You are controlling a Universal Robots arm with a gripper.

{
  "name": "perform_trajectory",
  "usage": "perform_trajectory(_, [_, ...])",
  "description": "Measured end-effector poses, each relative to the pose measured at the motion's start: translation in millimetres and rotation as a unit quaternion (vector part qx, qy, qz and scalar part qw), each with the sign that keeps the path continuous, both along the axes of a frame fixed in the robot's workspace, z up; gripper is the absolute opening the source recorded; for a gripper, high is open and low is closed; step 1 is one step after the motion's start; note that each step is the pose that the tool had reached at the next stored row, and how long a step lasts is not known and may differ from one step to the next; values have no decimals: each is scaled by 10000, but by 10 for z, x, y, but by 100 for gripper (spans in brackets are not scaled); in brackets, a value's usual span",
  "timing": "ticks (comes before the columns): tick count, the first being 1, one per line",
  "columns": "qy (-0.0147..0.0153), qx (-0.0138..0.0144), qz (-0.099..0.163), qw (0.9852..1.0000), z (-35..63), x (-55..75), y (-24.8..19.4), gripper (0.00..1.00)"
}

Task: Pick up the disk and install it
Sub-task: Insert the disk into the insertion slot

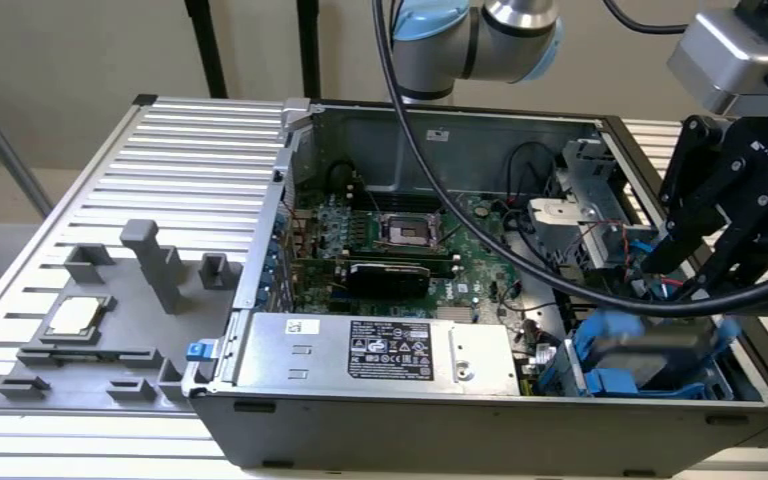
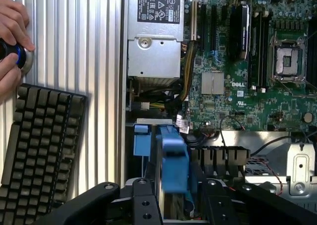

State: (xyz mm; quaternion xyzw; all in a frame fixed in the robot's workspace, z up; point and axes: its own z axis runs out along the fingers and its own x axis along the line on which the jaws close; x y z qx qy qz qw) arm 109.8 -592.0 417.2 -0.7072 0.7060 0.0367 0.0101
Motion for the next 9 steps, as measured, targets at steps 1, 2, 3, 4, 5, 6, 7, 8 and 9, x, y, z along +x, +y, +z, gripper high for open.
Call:
perform_trajectory(1, [0, -1, 0, 10000, -1, 0, 0, 41])
perform_trajectory(2, [0, -1, 0, 10000, -2, 0, 0, 41])
perform_trajectory(3, [0, -1, 0, 10000, -3, 0, 0, 41])
perform_trajectory(4, [0, -1, 0, 10000, -4, 3, 0, 41])
perform_trajectory(5, [0, 0, 1, 10000, -5, 11, 0, 41])
perform_trajectory(6, [0, 1, 0, 10000, -6, 26, -1, 41])
perform_trajectory(7, [0, 1, 0, 10000, -5, 44, -1, 41])
perform_trajectory(8, [0, 0, 1, 10000, -4, 66, 0, 41])
perform_trajectory(9, [0, 0, 2, 10000, -4, 86, 0, 41])
